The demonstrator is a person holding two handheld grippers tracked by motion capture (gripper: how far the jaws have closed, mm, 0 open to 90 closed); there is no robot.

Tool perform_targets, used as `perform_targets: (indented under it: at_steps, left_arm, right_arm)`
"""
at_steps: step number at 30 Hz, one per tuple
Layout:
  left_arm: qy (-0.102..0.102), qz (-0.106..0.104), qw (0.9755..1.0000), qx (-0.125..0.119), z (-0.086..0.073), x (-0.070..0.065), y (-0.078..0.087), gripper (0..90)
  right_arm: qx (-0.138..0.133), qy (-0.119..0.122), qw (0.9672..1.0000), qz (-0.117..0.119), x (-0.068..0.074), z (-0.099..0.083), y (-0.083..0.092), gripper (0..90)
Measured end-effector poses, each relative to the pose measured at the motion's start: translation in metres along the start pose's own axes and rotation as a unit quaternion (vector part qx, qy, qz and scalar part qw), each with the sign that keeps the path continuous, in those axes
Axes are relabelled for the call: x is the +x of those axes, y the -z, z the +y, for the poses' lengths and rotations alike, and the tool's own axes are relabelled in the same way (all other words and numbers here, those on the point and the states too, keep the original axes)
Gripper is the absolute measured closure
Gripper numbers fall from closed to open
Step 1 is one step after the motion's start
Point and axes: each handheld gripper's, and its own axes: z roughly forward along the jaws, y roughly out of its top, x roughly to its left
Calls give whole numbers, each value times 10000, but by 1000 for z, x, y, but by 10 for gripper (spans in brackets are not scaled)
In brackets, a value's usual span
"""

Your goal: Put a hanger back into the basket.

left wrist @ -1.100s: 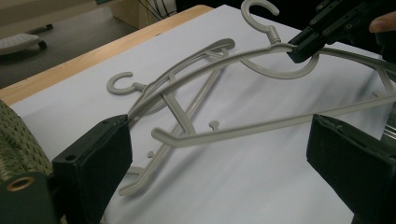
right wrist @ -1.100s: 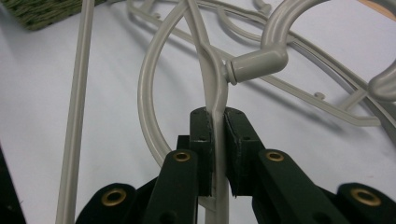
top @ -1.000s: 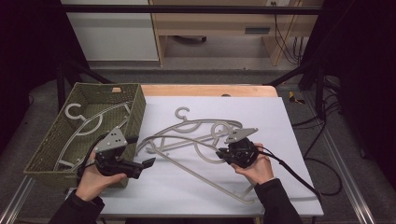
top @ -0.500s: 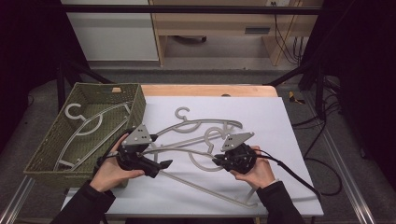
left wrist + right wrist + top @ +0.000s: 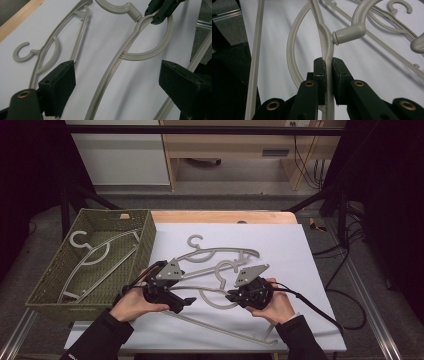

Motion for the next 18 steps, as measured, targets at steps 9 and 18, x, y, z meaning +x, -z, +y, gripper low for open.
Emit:
perform_targets:
  at_steps: [9,18]
  left_arm:
    - [-411,-124,9985,347,1,-2,-14,291]
    - [-722,-132,9948,702,0,-5,-26,460]
  right_arm:
    - [70,44,9999,92,2,0,-4,827]
    - [137,98,9997,180,4,0,-5,827]
